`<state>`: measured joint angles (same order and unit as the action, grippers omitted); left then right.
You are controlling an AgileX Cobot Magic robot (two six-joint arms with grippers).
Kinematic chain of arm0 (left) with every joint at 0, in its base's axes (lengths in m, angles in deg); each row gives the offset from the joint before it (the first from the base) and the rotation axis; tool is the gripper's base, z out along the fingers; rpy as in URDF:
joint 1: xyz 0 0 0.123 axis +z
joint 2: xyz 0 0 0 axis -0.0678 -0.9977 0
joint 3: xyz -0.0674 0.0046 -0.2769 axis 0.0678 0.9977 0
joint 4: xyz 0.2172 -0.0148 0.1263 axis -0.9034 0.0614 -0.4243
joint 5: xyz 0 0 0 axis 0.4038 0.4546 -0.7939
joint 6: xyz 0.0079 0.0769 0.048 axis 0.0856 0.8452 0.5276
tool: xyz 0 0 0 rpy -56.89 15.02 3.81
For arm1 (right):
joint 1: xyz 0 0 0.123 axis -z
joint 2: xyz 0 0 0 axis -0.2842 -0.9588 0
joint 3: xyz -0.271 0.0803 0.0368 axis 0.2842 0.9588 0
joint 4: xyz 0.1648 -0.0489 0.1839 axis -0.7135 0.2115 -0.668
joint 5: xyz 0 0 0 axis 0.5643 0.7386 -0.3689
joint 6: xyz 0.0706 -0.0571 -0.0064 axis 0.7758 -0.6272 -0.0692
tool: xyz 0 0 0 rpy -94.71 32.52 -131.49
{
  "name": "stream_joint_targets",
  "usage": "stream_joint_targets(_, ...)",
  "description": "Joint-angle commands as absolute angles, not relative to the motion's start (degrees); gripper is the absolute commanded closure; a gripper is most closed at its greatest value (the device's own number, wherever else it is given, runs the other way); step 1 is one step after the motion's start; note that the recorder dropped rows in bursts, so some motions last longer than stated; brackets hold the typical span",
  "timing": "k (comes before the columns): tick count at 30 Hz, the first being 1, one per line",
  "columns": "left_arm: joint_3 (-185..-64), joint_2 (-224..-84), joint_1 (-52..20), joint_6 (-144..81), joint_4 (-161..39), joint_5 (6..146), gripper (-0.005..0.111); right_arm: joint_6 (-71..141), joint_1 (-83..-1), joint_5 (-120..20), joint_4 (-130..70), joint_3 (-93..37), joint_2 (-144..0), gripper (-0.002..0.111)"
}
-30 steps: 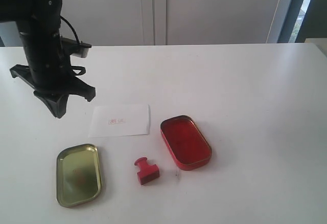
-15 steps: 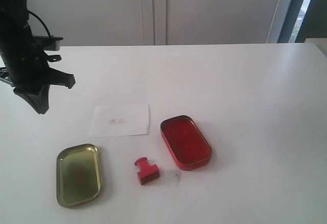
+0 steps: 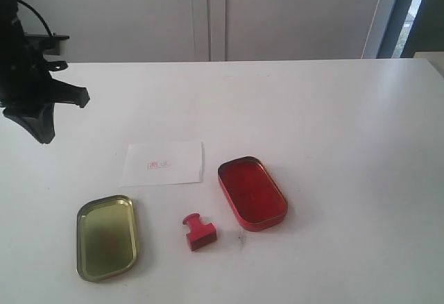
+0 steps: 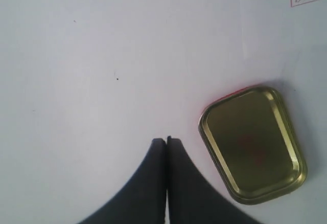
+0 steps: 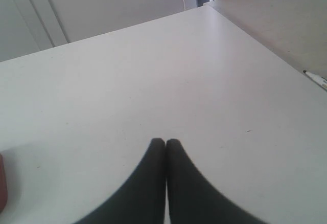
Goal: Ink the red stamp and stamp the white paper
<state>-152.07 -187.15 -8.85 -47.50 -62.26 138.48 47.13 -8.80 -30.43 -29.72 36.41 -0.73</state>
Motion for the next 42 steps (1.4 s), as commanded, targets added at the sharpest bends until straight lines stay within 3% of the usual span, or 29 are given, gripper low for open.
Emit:
stream_joint_targets(1,-148.74,-182.48,-8.74,-47.40,-61.68,139.34,0.107,47.11,-8.53,-30.59,-29.72,36.54,-0.37,0.108)
stream_joint_targets(42,-117.69,-124.75,-8.74,-44.38,-61.68,131.31,0.107,47.11,-8.53,-30.59,-29.72,36.54,-0.37,0.108)
